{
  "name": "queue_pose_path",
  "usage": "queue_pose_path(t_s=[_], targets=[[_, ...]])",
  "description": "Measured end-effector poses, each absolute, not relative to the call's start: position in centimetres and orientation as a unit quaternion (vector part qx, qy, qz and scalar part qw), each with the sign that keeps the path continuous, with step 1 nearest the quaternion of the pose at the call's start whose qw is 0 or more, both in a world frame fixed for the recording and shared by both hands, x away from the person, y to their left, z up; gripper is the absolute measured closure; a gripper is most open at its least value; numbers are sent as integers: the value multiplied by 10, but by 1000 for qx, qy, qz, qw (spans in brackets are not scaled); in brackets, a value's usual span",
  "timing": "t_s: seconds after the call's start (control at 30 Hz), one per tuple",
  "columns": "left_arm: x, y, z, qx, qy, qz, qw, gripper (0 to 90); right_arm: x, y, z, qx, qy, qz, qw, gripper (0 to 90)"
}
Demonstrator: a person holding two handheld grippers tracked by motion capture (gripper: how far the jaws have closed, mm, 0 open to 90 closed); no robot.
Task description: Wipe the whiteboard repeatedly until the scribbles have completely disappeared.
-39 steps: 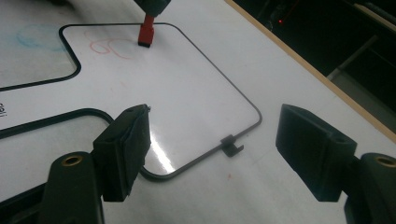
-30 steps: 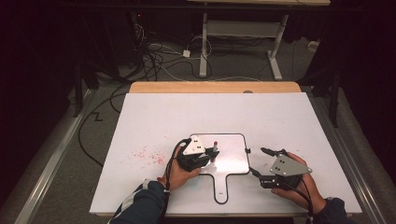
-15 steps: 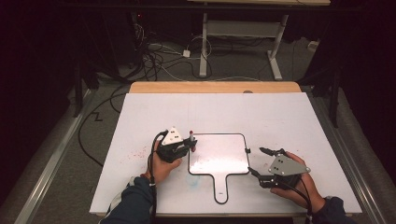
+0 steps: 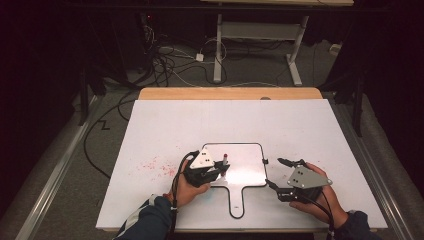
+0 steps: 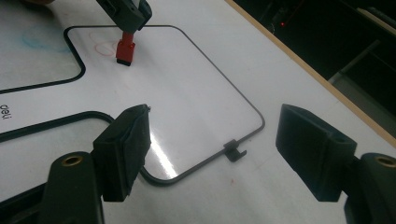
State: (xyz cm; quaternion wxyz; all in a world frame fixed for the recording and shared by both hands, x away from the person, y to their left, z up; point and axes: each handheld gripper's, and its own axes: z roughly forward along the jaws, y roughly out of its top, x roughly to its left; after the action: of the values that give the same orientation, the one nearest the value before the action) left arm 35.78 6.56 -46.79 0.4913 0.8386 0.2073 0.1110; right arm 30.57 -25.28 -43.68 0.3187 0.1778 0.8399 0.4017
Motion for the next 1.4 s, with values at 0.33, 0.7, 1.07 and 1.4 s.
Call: queue_pose_path(t_s=[0.33, 0.7, 1.07, 1.4], targets=[[369, 93, -466, 837, 241, 145, 469, 788, 306, -253, -437, 179, 840, 401, 319, 270], [361, 95, -468, 833, 241, 128, 481, 789, 306, -251, -437, 179, 841, 400, 318, 270], [353, 89, -465, 845, 223, 131, 467, 788, 306, -253, -437, 179, 840, 400, 319, 270], [360, 108, -467, 833, 256, 128, 474, 789, 306, -253, -437, 178, 842, 398, 318, 270]])
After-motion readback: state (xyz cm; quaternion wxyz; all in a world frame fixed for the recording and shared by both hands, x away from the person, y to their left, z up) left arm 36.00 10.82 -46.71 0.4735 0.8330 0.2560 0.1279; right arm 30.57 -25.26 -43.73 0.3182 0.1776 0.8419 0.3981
